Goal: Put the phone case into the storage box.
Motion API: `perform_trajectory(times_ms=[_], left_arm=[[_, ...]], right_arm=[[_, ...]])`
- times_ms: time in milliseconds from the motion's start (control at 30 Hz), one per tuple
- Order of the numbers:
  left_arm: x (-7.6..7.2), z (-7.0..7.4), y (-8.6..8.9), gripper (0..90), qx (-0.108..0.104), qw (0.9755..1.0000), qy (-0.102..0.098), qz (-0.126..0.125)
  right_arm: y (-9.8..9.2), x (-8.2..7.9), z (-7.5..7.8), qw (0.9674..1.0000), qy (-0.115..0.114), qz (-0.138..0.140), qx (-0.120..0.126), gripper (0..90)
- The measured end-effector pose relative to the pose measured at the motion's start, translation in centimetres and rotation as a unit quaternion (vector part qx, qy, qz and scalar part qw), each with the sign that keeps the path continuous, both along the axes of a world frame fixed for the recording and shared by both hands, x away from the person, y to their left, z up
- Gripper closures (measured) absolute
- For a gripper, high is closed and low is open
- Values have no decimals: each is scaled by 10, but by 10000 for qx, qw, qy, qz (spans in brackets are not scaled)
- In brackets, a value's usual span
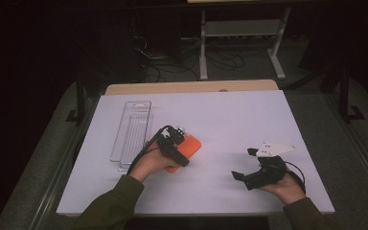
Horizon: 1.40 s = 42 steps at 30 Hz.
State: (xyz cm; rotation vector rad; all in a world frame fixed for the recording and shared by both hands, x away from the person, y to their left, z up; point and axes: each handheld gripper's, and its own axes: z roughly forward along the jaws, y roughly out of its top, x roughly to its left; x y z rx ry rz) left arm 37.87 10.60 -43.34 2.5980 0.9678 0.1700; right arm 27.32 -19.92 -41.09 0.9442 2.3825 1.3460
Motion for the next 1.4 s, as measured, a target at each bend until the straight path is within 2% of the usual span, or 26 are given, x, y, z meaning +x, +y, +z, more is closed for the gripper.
perform_trajectory(times_ms=[233,867,1100,1267,1400], left_arm=[[1,2,2,127,-16,10000,-27,32],[1,3,0,152,39,9999,4,105],[2,6,2,155,9,10000,67,5],[1,11,2,155,-120,9999,16,9],[0,18,4,156,-157,9998,-25,-149]], right_arm=[[0,0,0,10000,10,1,0,0],[0,0,0,10000,3,1,-3,0],[0,0,0,10000,3,1,13,0],[0,0,0,10000,11,-6,15,0],[0,0,0,10000,30,-11,9,0]])
